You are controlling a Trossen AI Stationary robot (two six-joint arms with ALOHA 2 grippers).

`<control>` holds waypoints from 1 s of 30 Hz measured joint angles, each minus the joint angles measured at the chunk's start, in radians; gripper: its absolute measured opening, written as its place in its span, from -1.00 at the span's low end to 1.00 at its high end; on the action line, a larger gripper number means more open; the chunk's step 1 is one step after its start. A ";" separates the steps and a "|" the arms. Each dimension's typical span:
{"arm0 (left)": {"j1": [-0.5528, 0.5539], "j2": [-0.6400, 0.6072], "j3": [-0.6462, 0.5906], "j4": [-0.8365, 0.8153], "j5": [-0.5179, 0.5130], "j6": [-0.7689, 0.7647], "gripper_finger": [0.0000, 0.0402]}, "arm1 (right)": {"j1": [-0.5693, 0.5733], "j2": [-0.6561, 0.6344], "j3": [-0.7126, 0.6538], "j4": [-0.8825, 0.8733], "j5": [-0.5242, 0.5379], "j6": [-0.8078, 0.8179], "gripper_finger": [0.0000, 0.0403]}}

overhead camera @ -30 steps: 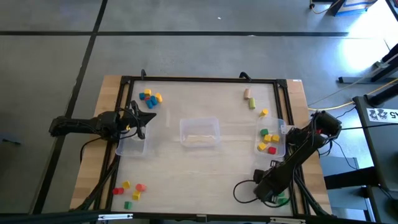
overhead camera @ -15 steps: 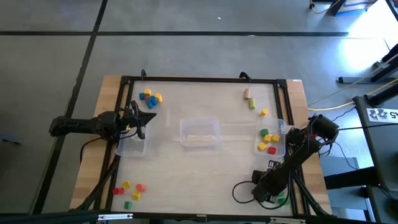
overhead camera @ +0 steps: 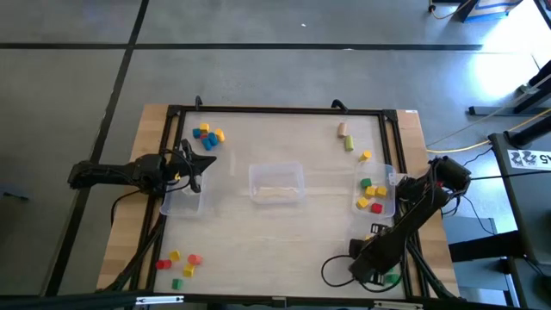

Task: Sort blocks by size
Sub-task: Put the blue cube block into the right transparent bin

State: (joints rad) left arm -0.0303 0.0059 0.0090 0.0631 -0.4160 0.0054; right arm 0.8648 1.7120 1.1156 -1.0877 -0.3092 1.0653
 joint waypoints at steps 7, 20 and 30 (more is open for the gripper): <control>0.000 0.000 0.000 0.000 0.000 0.010 -0.97 | -0.048 -0.098 0.072 -0.069 0.154 -0.002 -0.33; 0.000 0.000 0.000 0.000 0.000 0.010 -0.97 | -0.275 -0.206 0.072 -0.127 0.479 -0.165 -0.32; 0.000 0.000 0.000 0.000 0.000 0.029 -0.97 | -0.461 -0.317 -0.085 -0.172 0.484 -0.329 -0.33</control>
State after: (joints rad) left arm -0.0302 0.0063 0.0093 0.0634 -0.4156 0.0341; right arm 0.4041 1.3950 1.0309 -1.2597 0.1744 0.7358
